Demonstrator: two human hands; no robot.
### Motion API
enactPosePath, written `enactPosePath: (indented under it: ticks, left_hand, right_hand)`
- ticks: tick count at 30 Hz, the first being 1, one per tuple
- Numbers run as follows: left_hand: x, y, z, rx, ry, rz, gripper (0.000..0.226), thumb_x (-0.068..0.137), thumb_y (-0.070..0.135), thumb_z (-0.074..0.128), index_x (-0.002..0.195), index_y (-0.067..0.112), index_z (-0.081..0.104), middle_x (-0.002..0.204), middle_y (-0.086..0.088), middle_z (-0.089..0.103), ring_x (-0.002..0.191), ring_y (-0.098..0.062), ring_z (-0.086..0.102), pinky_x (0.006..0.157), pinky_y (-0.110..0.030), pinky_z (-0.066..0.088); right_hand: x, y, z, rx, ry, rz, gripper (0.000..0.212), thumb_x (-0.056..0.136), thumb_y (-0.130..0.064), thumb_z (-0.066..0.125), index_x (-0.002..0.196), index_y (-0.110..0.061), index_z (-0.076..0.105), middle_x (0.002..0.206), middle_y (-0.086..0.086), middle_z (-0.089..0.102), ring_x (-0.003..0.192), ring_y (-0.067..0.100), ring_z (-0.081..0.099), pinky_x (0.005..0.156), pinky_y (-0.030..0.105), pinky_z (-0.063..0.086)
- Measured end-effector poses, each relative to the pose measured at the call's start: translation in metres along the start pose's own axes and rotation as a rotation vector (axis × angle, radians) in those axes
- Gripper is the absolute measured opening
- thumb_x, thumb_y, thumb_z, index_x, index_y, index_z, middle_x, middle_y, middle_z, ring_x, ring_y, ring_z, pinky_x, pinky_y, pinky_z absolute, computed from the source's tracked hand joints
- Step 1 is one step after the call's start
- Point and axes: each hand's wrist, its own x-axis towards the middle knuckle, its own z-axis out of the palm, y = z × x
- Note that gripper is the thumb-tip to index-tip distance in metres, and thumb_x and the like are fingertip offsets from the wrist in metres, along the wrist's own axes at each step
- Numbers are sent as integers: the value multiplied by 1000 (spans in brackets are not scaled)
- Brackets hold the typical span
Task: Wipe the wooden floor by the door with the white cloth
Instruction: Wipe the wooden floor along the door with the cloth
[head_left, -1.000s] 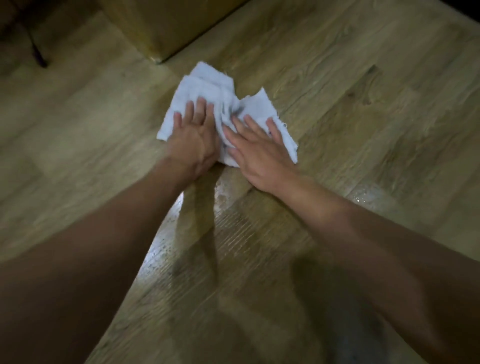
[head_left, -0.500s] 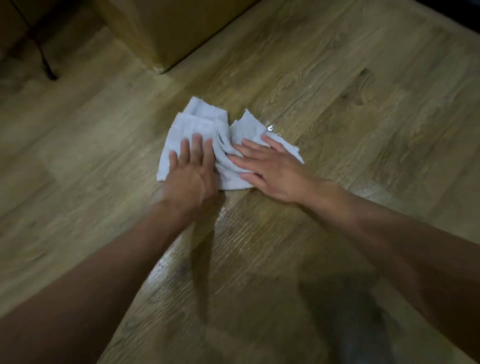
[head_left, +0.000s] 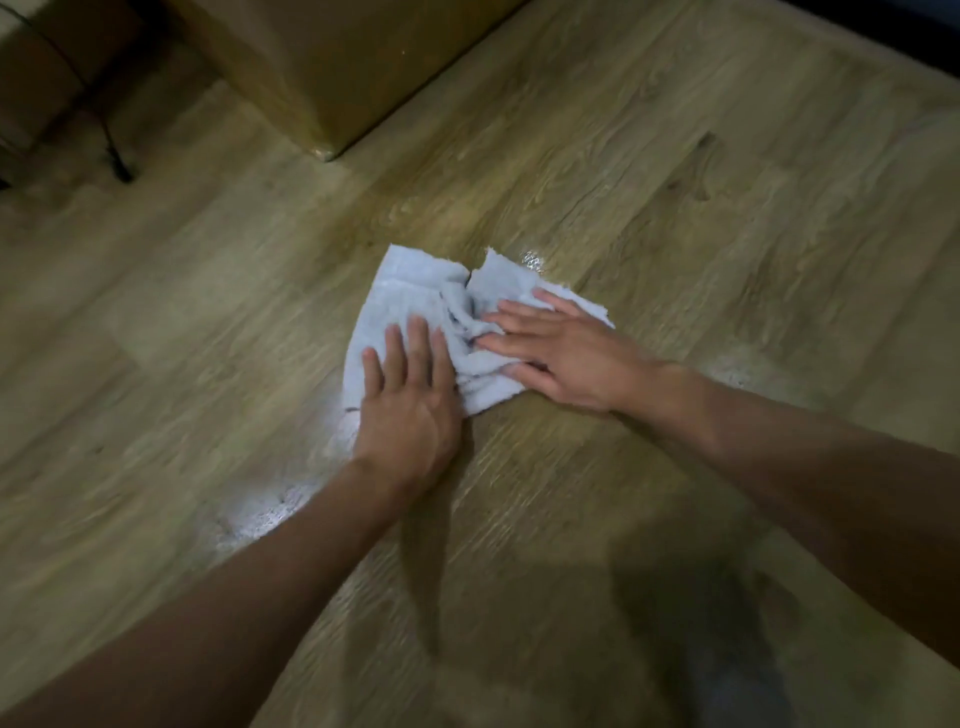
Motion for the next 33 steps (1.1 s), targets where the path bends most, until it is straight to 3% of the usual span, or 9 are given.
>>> enactPosePath:
  ticks: [5,8,12,14,16,20,26,28,33]
  left_hand:
    - [27,-14,-8,-41,96,-72,66,94,36,30,150,6,16,157,-20,10,144,-40,11,115,-54,13]
    - [42,-32,-25,-114,125,-112,65,95,36,38,152,15,14,159,-14,8,145,-34,11,114,-48,19]
    - [17,-4,-29,115,142,-32,55,92,40,24,134,12,45,136,-17,44,119,-35,45,94,-43,35]
    - [15,1,-30,121,217,25,63,84,39,7,106,12,59,112,-13,56,103,-33,49,83,-41,35]
    - [27,-9,-29,88,223,141,71,83,32,-4,104,7,59,109,-19,54,104,-36,46,83,-44,34]
    - [45,-19,-46,58,176,-107,32,96,15,33,112,2,57,107,-19,55,95,-34,55,71,-37,41]
    - [26,7,3,-114,174,-73,55,98,16,21,144,-13,14,151,-35,8,142,-48,9,114,-56,17]
    - [-4,34,19,-183,223,-3,60,98,26,18,143,-13,21,150,-34,16,141,-46,16,114,-57,20]
    - [3,37,9,-97,171,14,76,91,42,7,145,-11,20,153,-31,14,142,-44,14,114,-54,15]
  right_hand:
    - [43,-20,1,-4,-37,406,52,101,-42,23,151,-29,19,160,-4,15,148,18,8,117,46,1]
    - [25,-46,7,19,-38,364,53,102,-40,20,153,-25,11,161,-2,11,148,20,5,116,47,-3]
    - [-19,-22,-8,64,-95,186,48,102,-36,29,149,-29,26,157,-5,25,147,16,16,117,38,3]
    - [-22,-5,-16,76,-124,258,48,102,-34,35,149,-32,26,157,-7,24,146,12,15,117,36,5]
    - [-6,-1,-19,98,-115,360,53,99,-38,37,150,-33,23,159,-7,20,147,12,12,118,39,5]
    - [31,-30,-8,100,-138,529,56,99,-47,27,152,-32,13,161,-5,4,148,21,-2,116,51,-6]
    - [-33,-46,-1,7,-125,198,51,102,-42,22,151,-27,22,158,-2,22,147,20,15,117,43,3]
    - [-60,-24,-5,-87,-131,125,52,99,-45,22,147,-29,34,152,-2,36,142,18,30,117,42,16]
    - [-31,-25,-7,-60,-161,358,55,99,-41,19,152,-29,12,161,-6,11,148,18,7,117,45,2]
